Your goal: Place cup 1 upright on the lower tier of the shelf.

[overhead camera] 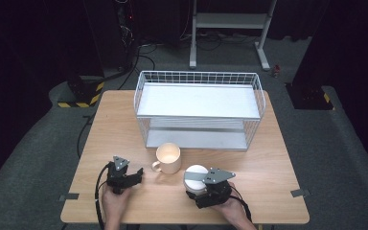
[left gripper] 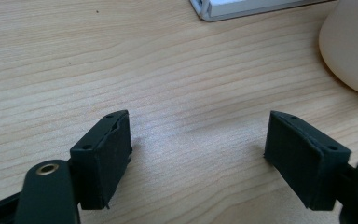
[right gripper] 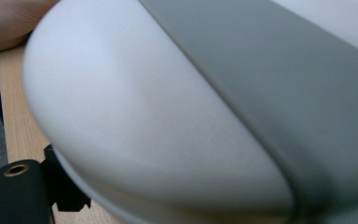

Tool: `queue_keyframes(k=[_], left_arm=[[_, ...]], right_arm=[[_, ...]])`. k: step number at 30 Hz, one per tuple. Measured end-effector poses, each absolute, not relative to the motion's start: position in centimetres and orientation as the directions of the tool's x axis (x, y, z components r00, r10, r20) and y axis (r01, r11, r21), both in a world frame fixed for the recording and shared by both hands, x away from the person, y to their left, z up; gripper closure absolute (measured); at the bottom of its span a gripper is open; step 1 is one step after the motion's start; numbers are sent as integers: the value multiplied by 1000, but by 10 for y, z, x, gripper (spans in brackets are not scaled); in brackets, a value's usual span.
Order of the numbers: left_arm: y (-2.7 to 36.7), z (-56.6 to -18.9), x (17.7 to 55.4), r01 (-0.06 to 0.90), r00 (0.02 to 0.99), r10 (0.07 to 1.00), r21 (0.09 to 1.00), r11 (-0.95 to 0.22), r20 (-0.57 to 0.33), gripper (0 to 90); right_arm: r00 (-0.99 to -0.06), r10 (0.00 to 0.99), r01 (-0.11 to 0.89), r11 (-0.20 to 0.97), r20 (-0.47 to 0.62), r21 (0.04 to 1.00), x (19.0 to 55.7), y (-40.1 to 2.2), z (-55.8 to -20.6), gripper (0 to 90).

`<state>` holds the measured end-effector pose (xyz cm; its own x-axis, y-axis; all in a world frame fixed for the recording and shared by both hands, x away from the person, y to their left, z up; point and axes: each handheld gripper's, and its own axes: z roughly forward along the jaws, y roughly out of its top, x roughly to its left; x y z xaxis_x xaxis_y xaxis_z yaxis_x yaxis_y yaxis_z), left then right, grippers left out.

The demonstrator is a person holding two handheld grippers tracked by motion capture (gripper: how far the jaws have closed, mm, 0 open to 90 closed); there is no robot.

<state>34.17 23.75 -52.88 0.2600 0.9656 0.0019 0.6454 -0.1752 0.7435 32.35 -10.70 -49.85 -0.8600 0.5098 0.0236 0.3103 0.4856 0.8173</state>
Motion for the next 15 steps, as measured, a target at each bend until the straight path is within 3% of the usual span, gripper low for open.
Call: queue_keyframes(k=[15], left_arm=[[238, -529, 342, 646, 260, 966, 743, -175, 2, 228]], right_arm=[[-862, 506, 269, 487, -17, 831, 321, -107, -498, 181]])
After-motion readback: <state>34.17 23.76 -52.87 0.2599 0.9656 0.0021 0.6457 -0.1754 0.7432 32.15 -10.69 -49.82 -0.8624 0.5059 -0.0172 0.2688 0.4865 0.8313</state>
